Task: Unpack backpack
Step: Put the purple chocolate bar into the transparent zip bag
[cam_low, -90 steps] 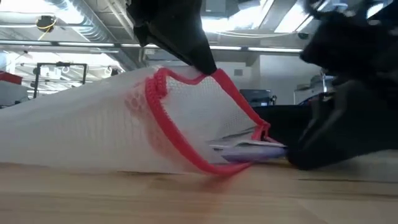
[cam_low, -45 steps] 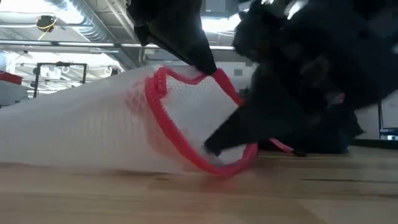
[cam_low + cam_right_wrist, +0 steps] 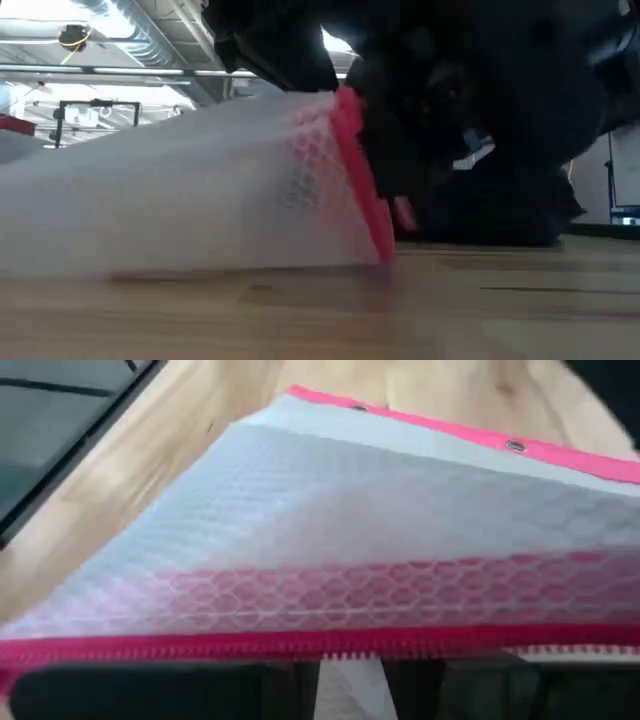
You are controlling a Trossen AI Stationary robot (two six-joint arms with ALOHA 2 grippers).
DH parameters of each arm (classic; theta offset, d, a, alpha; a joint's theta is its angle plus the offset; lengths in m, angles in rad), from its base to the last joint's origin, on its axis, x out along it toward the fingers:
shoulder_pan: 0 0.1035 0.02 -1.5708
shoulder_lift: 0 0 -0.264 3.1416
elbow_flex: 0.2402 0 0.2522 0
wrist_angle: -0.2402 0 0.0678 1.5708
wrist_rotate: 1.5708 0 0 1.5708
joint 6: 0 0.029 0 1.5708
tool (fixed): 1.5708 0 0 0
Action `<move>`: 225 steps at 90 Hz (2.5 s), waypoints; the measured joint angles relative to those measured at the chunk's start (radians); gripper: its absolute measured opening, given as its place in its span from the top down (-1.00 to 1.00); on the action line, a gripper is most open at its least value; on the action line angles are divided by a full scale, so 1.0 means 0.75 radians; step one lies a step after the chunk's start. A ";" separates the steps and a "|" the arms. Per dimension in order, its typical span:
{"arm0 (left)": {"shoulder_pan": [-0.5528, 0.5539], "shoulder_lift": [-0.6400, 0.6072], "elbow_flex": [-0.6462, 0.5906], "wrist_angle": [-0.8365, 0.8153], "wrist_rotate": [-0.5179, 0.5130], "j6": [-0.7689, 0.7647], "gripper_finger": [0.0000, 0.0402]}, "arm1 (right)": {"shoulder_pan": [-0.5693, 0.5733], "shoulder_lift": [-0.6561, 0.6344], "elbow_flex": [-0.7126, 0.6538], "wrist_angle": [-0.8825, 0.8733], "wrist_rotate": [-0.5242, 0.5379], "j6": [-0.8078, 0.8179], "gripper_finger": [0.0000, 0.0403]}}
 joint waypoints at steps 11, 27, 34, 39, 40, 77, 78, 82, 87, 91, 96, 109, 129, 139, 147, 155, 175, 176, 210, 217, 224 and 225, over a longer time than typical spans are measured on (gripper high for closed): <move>0.000 0.000 0.000 -0.005 0.002 0.000 1.00 | 0.026 -0.008 0.023 -0.104 0.038 0.000 0.64; 0.001 0.000 0.000 -0.012 0.001 0.000 1.00 | 0.093 -0.086 0.078 -0.280 0.078 0.001 0.64; 0.001 0.000 0.000 -0.013 0.000 -0.001 1.00 | 0.118 -0.116 0.103 -0.375 0.101 0.001 0.64; 0.001 0.000 0.000 -0.011 -0.001 -0.001 1.00 | 0.131 -0.136 0.110 -0.466 0.131 0.006 0.64; 0.001 0.000 0.000 -0.012 -0.001 -0.005 1.00 | 0.133 -0.140 0.112 -0.480 0.139 0.007 0.64; -0.004 -0.021 0.000 -0.042 -0.111 -0.067 1.00 | 0.277 -0.369 0.128 -1.064 0.321 0.295 0.64; -0.005 -0.023 0.000 -0.041 -0.118 -0.066 1.00 | 0.283 -0.375 0.128 -1.075 0.332 0.306 0.64; -0.010 -0.035 0.000 -0.033 -0.151 -0.059 1.00 | 0.305 -0.393 0.128 -1.121 0.374 0.334 0.64; -0.021 -0.051 0.000 -0.025 -0.203 -0.049 1.00 | 0.332 -0.412 0.128 -1.159 0.432 0.367 0.64; -0.030 -0.063 0.000 -0.026 -0.238 -0.042 1.00 | 0.352 -0.422 0.128 -1.181 0.475 0.386 0.64; -0.044 -0.083 0.000 -0.026 -0.282 -0.035 1.00 | 0.371 -0.428 0.128 -1.192 0.514 0.392 0.64; -0.091 -0.136 0.001 -0.024 -0.480 -0.025 1.00 | 0.391 -0.428 0.128 -1.198 0.576 0.392 0.64; -0.161 -0.191 0.001 -0.036 -0.777 -0.001 1.00 | 0.388 -0.429 0.128 -1.206 0.587 0.395 0.64; -0.177 -0.208 0.001 -0.039 -0.887 0.002 1.00 | 0.388 -0.429 0.128 -1.196 0.612 0.396 0.64; -0.198 -0.225 0.001 -0.040 -1.019 -0.008 1.00 | 0.388 -0.429 0.128 -1.196 0.618 0.397 0.64; -0.235 -0.234 0.001 -0.038 -1.180 -0.036 1.00 | 0.388 -0.429 0.128 -1.196 0.618 0.396 0.64; -0.241 -0.260 0.002 -0.037 -1.174 -0.036 1.00 | 0.351 -0.409 0.093 -1.179 0.636 0.450 0.64; -0.241 -0.259 0.002 -0.038 -1.173 -0.035 1.00 | 0.345 -0.403 0.090 -1.175 0.633 0.456 0.64; -0.243 -0.257 0.001 -0.033 -1.157 -0.028 1.00 | 0.130 -0.215 -0.004 -0.650 0.620 0.328 0.63; -0.244 -0.257 0.001 -0.033 -1.138 -0.026 1.00 | 0.136 -0.229 0.016 -0.449 0.651 0.142 0.63; -0.241 -0.257 0.001 -0.039 -1.116 -0.026 1.00 | 0.191 -0.282 0.017 -0.294 0.769 -0.043 0.63; -0.241 -0.257 0.001 -0.040 -1.115 -0.026 1.00 | 0.200 -0.292 0.017 -0.271 0.791 -0.070 0.63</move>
